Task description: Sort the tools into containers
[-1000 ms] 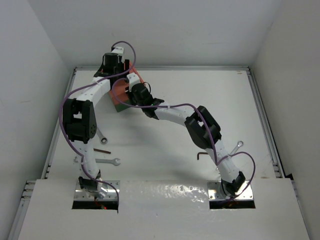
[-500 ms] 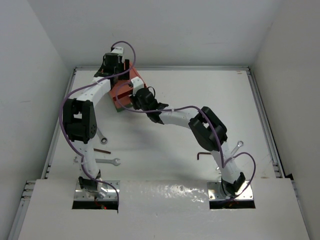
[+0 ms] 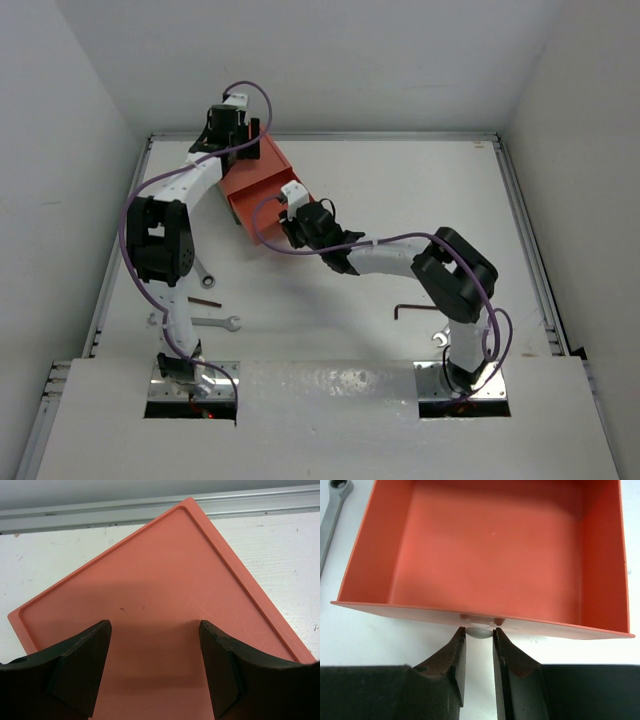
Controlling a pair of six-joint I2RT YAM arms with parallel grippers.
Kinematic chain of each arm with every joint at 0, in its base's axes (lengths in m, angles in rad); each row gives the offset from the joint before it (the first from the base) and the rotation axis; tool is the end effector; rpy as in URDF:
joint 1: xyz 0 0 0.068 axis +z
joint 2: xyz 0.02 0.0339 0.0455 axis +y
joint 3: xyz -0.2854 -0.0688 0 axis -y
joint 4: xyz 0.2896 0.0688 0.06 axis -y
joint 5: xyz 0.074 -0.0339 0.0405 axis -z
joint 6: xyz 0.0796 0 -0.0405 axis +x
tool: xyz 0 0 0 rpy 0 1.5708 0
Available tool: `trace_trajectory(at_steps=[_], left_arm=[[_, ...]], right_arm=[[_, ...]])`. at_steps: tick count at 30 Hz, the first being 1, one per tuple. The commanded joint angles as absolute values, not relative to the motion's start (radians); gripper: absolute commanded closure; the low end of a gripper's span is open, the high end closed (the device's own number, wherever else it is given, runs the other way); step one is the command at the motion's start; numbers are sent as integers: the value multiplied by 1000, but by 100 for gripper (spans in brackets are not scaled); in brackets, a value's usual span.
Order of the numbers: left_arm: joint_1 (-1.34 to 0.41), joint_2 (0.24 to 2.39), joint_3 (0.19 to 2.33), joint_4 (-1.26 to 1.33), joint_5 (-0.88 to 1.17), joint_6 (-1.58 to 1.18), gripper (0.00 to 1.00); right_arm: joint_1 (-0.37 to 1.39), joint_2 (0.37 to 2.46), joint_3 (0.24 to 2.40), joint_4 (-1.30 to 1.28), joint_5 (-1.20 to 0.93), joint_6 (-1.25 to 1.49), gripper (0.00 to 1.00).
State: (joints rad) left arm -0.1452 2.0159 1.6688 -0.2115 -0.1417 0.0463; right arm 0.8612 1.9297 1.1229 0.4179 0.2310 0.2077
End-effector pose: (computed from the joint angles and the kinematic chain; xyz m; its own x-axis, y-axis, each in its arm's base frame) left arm 0.5609 -0.0707 0.2480 -0.5227 0.1227 -0.8436 0.0490 0.9923 0.1140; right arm 0.3423 0.3705 0.1557 -0.3656 -0.1175 -0.9233 -0.5366 0.8372 0.1059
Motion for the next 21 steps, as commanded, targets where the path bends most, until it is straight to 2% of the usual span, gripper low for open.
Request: trace_trajectory(at_steps=[1, 2, 4, 6, 8, 9, 11, 16, 21], left_arm=[[-155, 2071, 1657, -370, -153, 66, 31], [-153, 2069, 1660, -371, -152, 67, 31], [-153, 2066, 1675, -385, -149, 69, 31], [-153, 2063, 1695, -393, -147, 71, 29], [-153, 2051, 1709, -403, -143, 72, 28], [-155, 2045, 1724, -406, -141, 74, 26], [-153, 2030, 1752, -426, -132, 74, 23], [-152, 1979, 1864, -506, -127, 45, 18], [-144, 1766, 1779, -457, -227, -47, 19]], right_arm=[[870, 1885, 1104, 448, 236, 175, 100], [870, 1882, 1104, 448, 232, 167, 100], [870, 1875, 1103, 451, 207, 137, 86], [871, 1855, 1091, 466, 175, 105, 57], [874, 1836, 1071, 479, 158, 81, 50], [876, 1812, 1063, 480, 156, 68, 42], [876, 1789, 1036, 491, 138, 54, 34], [877, 1715, 1017, 457, 60, 63, 29], [879, 1634, 961, 414, 57, 78, 28]])
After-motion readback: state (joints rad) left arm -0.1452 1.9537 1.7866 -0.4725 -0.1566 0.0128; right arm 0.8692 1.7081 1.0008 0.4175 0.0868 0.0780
